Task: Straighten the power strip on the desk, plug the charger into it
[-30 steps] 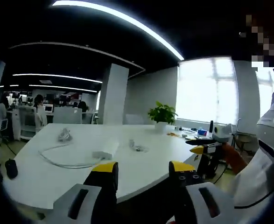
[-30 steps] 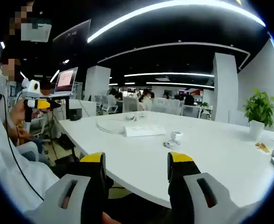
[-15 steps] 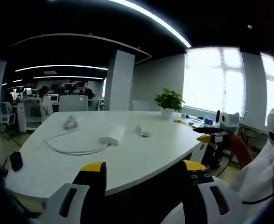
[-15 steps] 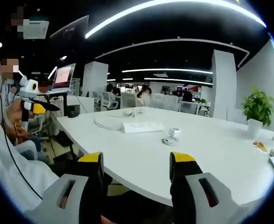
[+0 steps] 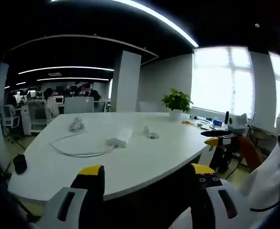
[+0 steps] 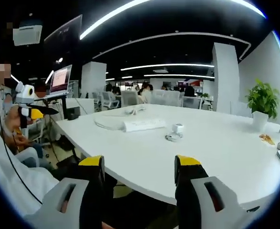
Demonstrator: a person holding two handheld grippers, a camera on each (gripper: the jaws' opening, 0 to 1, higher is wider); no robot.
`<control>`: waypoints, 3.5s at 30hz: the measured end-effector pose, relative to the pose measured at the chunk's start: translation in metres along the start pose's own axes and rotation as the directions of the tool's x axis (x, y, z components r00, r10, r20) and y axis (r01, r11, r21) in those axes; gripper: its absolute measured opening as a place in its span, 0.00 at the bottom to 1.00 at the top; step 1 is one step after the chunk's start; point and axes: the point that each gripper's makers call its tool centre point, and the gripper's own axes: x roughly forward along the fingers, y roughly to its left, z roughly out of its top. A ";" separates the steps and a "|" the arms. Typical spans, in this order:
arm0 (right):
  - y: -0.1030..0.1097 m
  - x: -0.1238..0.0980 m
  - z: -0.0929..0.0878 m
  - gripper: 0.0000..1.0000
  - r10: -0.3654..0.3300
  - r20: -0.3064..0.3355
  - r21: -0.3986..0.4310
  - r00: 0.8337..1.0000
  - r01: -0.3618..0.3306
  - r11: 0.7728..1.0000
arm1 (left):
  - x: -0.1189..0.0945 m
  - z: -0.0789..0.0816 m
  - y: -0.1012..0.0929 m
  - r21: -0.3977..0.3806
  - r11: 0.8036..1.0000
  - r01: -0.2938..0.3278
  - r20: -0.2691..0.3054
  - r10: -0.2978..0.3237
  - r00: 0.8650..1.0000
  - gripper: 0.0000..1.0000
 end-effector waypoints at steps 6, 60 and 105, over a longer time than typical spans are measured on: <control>-0.010 -0.002 0.013 0.66 -0.037 -0.007 0.013 0.999 0.037 0.999 | 0.002 0.007 0.017 0.051 0.996 -0.078 -0.029 0.080 0.996 0.79; -0.093 0.101 0.029 0.73 -0.081 -0.241 0.090 0.967 0.105 0.990 | 0.113 0.063 0.117 -0.026 0.986 -0.163 -0.217 0.154 0.964 0.86; -0.104 0.134 0.032 0.78 -0.045 -0.244 0.116 0.969 0.075 0.990 | 0.210 0.065 0.104 0.057 0.998 0.010 -0.314 0.009 0.950 0.94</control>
